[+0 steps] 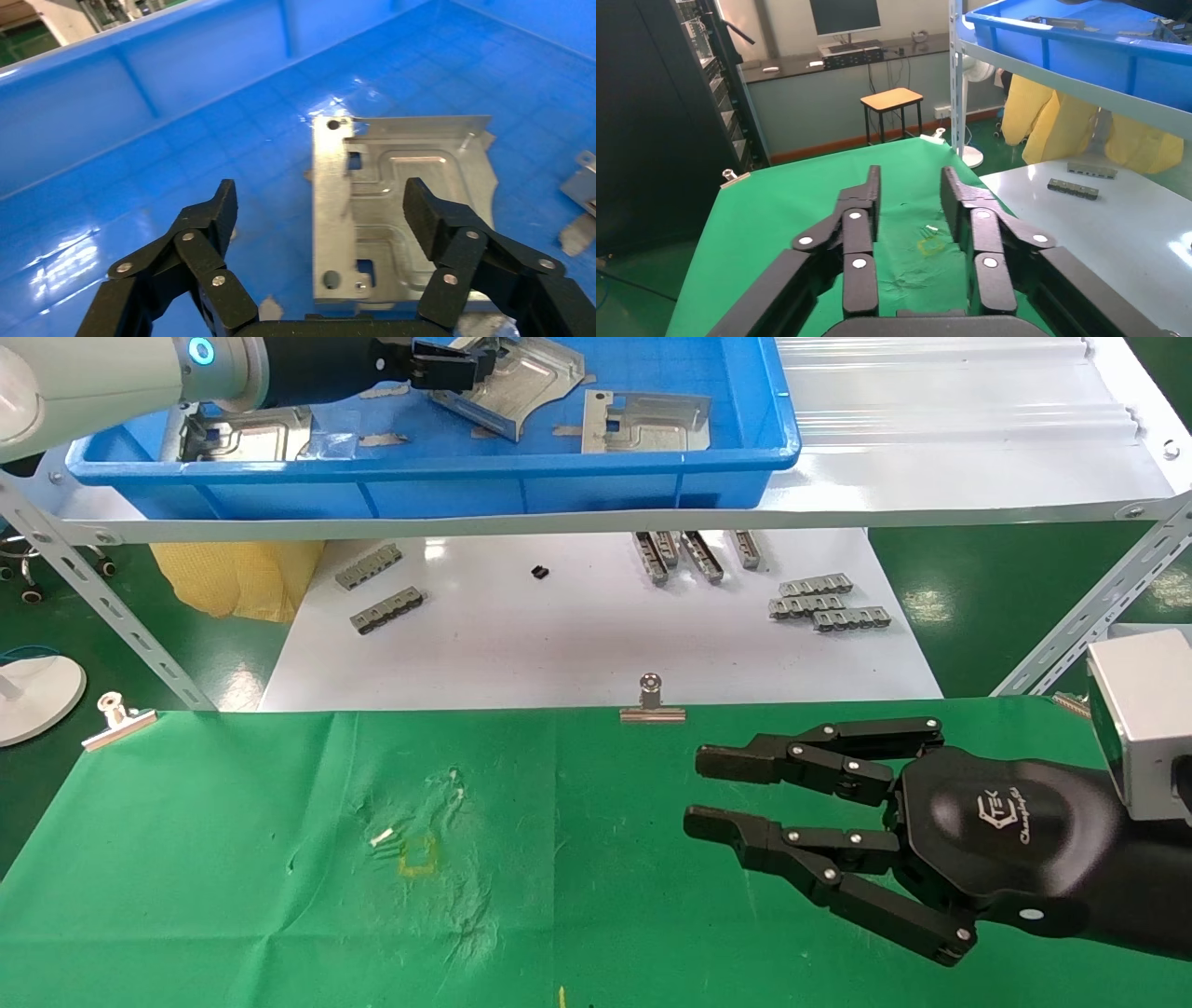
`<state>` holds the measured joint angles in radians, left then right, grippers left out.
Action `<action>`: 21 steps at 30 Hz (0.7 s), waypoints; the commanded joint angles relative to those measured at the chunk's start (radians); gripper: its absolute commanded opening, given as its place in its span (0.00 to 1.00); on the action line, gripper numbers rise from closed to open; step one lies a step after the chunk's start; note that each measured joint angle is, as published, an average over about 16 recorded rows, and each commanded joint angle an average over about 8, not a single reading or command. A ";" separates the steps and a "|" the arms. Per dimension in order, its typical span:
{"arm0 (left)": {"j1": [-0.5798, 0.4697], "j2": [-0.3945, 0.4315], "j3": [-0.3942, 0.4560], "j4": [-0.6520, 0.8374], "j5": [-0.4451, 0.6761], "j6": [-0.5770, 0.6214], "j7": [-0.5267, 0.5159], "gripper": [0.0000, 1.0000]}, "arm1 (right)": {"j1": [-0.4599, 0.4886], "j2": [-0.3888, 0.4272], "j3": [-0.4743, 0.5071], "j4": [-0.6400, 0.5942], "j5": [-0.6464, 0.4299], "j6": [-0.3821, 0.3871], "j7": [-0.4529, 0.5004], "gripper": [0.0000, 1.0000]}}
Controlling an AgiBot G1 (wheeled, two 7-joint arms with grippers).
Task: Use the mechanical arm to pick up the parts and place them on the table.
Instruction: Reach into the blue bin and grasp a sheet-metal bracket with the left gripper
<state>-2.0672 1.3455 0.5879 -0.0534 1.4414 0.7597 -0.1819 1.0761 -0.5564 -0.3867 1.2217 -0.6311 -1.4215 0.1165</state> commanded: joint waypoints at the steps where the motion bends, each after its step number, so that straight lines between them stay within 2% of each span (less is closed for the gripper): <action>1: 0.001 0.001 0.002 -0.004 0.001 0.004 0.005 0.00 | 0.000 0.000 0.000 0.000 0.000 0.000 0.000 1.00; 21: 0.018 0.004 0.004 -0.015 -0.020 -0.020 -0.002 0.00 | 0.000 0.000 0.000 0.000 0.000 0.000 0.000 1.00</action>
<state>-2.0501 1.3494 0.5924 -0.0687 1.4213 0.7408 -0.1836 1.0761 -0.5564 -0.3867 1.2217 -0.6311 -1.4215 0.1165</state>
